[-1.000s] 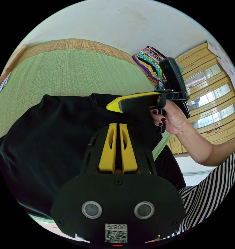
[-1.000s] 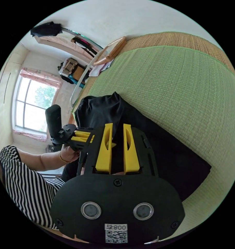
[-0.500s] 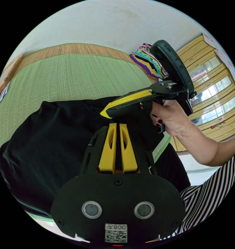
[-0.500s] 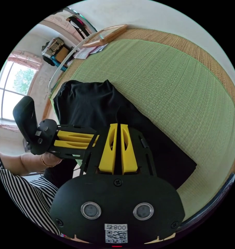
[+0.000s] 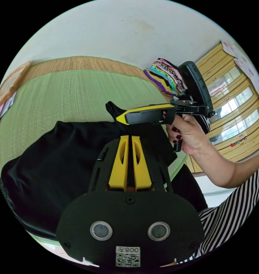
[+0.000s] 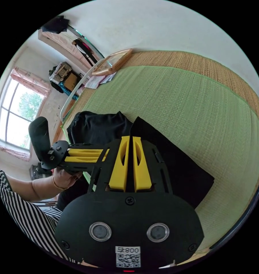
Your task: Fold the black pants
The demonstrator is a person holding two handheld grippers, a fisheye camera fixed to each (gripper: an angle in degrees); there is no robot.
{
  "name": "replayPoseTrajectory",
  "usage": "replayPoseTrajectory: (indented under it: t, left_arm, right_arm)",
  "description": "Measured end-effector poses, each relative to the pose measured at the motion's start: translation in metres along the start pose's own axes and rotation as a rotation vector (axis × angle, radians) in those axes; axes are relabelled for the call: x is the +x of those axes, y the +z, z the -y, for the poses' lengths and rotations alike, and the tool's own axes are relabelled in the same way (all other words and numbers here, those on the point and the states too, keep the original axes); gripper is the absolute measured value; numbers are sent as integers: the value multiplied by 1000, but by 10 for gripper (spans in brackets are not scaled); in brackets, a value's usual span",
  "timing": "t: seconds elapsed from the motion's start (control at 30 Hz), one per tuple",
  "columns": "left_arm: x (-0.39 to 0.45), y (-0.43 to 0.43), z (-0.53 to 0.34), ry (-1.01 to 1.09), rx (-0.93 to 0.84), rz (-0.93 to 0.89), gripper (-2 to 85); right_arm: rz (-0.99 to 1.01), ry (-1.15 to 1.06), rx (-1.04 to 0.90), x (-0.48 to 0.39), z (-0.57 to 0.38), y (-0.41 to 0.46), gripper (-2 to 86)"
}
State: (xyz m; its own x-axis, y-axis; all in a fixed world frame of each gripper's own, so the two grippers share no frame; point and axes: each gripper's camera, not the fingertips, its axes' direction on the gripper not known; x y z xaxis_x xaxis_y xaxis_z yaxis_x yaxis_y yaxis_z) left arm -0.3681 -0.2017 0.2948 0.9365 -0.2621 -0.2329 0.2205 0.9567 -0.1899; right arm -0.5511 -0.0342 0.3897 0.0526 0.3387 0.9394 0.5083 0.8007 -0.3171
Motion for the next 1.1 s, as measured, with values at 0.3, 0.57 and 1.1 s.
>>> replayPoseTrajectory:
  t: [0.3,0.57,1.1]
  left_arm:
    - [-29,14,-12,-136,-51,-70,55]
    - [-29,27,-24,-179,-147,-93,43]
    - [-9,33,-27,-233,-107,-104,14]
  right_arm:
    - [121,59,-17,26,-2,38,21]
    - [165,34,34,26,-28,24,15]
    - [131,-50,-159,-7,-92,83,1]
